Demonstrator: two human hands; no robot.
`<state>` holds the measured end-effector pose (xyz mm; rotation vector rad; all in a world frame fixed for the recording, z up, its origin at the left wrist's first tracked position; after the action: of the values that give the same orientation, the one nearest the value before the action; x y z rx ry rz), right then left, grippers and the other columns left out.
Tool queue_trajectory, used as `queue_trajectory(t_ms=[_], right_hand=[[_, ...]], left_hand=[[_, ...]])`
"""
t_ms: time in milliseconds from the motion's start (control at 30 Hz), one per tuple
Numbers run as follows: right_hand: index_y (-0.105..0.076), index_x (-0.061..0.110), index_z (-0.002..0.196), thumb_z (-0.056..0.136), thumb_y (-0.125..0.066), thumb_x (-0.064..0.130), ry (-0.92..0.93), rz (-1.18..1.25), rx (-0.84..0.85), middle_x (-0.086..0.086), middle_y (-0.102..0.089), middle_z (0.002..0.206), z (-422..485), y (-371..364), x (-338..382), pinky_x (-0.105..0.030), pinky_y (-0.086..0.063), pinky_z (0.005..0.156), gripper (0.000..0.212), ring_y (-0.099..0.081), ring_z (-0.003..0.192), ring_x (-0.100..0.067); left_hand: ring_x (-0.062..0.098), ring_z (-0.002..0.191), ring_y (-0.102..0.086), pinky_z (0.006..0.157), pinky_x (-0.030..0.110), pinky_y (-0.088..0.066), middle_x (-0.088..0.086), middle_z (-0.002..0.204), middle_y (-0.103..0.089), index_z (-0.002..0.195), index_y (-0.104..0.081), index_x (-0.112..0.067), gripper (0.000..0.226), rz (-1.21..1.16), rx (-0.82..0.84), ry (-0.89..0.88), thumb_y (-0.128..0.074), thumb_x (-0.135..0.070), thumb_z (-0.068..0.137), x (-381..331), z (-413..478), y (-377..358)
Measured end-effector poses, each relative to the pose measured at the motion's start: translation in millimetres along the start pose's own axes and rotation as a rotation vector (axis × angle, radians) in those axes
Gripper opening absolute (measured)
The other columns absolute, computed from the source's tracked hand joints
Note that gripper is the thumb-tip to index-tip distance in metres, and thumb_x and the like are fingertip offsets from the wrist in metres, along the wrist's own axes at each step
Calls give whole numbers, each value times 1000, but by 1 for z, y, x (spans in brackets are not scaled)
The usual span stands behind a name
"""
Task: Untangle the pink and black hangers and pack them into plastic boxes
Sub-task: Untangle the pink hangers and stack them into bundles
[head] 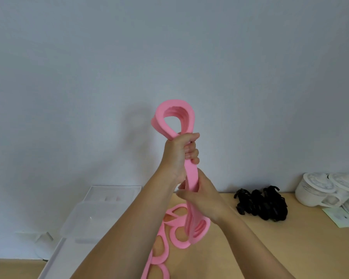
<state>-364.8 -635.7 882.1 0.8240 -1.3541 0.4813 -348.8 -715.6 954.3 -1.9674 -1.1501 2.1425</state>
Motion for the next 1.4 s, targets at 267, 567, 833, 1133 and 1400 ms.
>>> queue_trajectory(t_ms=[267,567,833,1133,1400], right_hand=[[-41,10,76,79,-57,2,41,-151,-228,3,-34,63,3,8,-1,-14,-29,44,18,-28,51,-10],[-57,13,86,78,-55,-6,96,-18,-334,4,-49,68,-2,23,7,-11,-34,48,21,-39,49,-2],[-56,29,94,78,-60,-8,87,127,-347,0,-53,78,-3,39,31,-11,-40,51,41,-46,55,-5],[-61,14,111,85,-35,-12,-50,282,-43,-4,-57,89,-2,34,39,-25,-48,74,45,-53,80,-15],[-56,14,119,84,-51,-11,-26,116,-96,-8,-64,95,-7,37,42,-21,-51,71,44,-61,79,-15]], left_hand=[[10,42,-31,51,24,-35,-5,47,-34,68,-48,-14,22,164,-40,-107,-58,-2,84,-3,1,5],[10,52,-60,60,26,-50,-6,51,-60,69,-58,-12,17,443,-263,-210,-62,-2,83,-4,7,34],[10,55,-36,49,24,-28,-4,66,-41,86,-60,-13,27,579,-331,264,-63,-40,83,49,6,73],[9,42,-23,38,19,-17,-2,53,-34,42,-63,-15,86,374,-120,574,-23,-80,81,91,-14,82],[15,68,-50,56,21,-37,-6,67,-52,77,-59,-14,14,832,-260,-41,-59,-22,88,43,-25,83]])
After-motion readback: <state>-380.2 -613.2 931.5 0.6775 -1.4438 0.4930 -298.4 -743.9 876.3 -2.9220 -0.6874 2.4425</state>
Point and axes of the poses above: each hand's wrist, its own z-axis towards the middle knuckle, its own y-axis out of the back of the hand, x = y × z, the point moved 5 cm from there along z, towards the middle knuckle
